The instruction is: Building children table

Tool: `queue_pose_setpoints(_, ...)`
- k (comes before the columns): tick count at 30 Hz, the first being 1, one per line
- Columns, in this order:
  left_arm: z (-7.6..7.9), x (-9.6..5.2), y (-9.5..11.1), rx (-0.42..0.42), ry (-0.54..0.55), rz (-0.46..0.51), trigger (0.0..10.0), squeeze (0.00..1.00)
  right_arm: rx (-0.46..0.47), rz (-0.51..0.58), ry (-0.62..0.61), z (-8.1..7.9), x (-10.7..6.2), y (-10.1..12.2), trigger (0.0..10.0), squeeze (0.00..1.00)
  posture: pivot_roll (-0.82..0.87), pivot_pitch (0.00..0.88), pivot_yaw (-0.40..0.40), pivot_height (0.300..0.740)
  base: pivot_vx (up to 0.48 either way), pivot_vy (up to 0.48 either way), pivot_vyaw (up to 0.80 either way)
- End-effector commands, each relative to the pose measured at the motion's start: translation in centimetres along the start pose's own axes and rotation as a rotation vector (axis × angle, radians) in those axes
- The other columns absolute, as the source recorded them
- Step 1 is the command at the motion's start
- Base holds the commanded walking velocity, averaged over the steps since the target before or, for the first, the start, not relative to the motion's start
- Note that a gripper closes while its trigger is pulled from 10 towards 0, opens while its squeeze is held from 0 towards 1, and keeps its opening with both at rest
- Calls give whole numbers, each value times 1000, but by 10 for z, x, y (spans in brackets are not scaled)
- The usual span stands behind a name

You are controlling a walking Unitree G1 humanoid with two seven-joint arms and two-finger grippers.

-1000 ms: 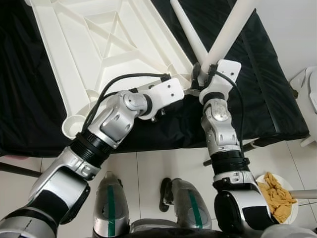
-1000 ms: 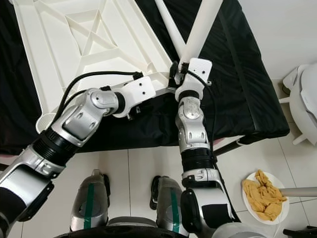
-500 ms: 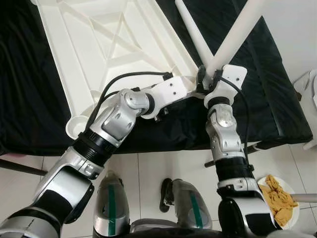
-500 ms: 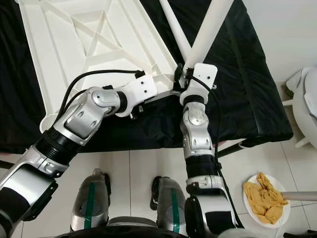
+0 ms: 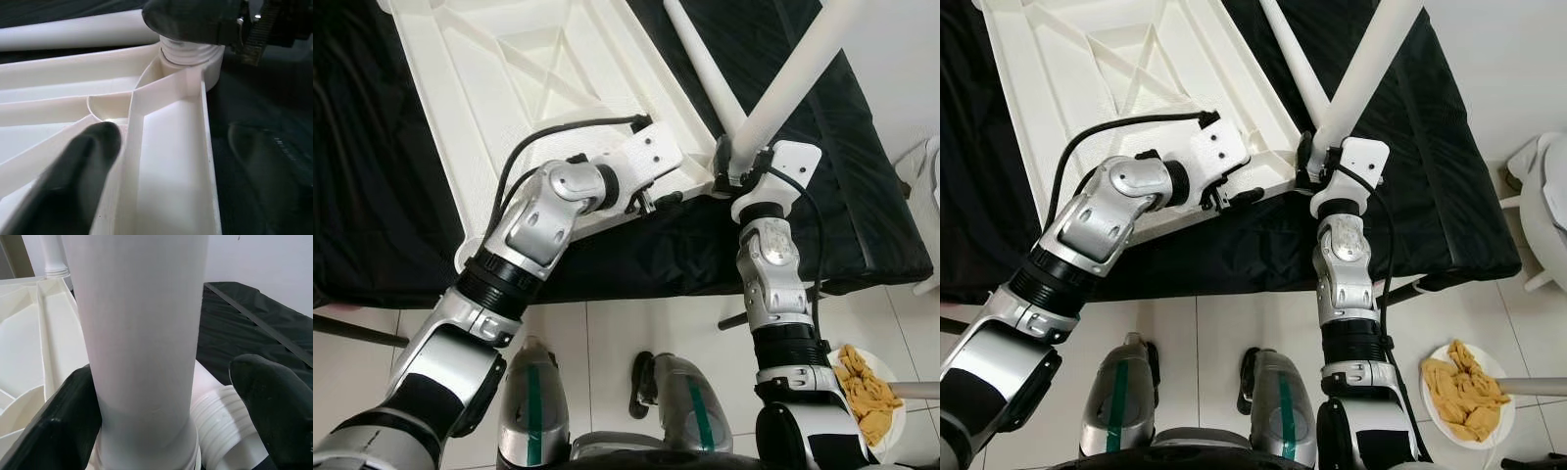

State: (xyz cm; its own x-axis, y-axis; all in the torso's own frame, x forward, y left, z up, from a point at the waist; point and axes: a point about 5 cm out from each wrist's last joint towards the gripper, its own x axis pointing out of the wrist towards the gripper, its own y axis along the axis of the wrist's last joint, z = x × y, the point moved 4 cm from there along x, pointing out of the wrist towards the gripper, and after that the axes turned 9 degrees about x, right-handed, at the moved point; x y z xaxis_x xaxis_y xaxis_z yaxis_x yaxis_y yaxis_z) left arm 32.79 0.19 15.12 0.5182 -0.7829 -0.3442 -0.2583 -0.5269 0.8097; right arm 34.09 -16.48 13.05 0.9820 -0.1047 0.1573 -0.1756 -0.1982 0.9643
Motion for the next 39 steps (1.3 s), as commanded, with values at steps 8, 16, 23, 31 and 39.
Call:
queue_pose_setpoints(8, -5, -7, 14, 22, 106, 92, 10000, 0, 39, 20, 158, -11, -6, 5, 10000, 0, 15, 58, -75, 740, 0, 0, 0)
queue_pose_setpoints(16, 4, -8, 26, 23, 90, 166, 10000, 0, 56, 8, 244, -10, -14, 6, 10000, 0, 7, 66, -72, 740, 0, 0, 0)
queue_pose_setpoints(23, 19, -12, 34, 50, 38, 226, 10000, 0, 120, 26, 247, -4, -31, 8, 10000, 0, 6, 69, -69, 740, 0, 0, 0)
queue_pose_setpoints(31, 18, -14, 34, 51, 38, 225, 10000, 0, 222, 37, 276, -9, -45, 14, 10000, 0, 3, 69, -62, 740, 0, 0, 0)
queue_pose_setpoints(39, 17, -16, 31, 53, 43, 215, 10000, 0, 237, -12, 251, 7, -58, 7, 10000, 0, -2, 75, -58, 740, 0, 0, 0)
